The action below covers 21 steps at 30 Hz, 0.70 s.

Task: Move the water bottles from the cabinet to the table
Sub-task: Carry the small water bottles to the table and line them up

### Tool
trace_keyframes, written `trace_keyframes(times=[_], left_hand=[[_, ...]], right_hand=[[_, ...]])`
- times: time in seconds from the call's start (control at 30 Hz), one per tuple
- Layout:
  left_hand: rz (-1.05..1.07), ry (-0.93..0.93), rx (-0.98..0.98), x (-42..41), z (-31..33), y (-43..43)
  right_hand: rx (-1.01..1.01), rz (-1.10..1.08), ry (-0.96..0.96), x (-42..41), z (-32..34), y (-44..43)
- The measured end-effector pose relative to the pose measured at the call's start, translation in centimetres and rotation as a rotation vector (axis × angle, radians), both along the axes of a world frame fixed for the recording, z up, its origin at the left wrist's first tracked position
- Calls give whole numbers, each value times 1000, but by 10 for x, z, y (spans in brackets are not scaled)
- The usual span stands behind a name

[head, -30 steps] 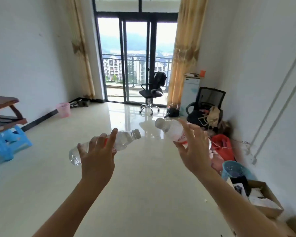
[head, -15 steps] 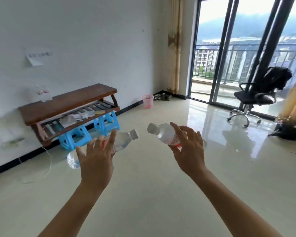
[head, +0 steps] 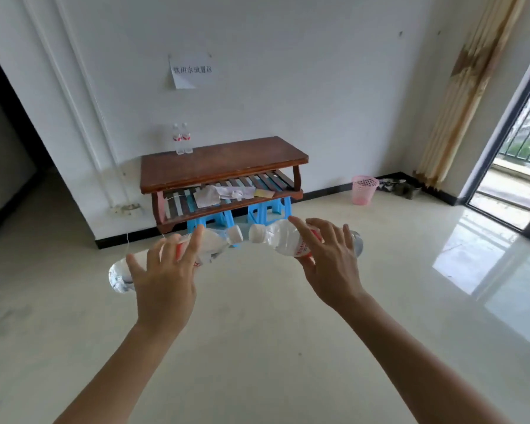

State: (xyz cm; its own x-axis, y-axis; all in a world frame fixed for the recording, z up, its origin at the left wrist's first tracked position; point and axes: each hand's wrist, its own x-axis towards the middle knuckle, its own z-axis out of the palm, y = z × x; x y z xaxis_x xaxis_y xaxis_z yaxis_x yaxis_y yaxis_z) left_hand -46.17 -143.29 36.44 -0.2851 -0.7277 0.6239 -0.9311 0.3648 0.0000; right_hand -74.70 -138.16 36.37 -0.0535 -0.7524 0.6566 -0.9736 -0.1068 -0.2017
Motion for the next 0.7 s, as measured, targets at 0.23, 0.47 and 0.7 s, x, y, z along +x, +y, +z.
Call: trace_keyframes(times=[0.23,0.47,0.7], left_hand=[[-12,-3,49,-24,9,-177],[-64,-35,65,-80,8,-340],[-15,-98,85,-150,-12,-534]], right_hand=[[-16,-1,34,-29,11,-174],[5,-73,25,-96,-1,-326],[72,-53,-12,-168,-34,-528]])
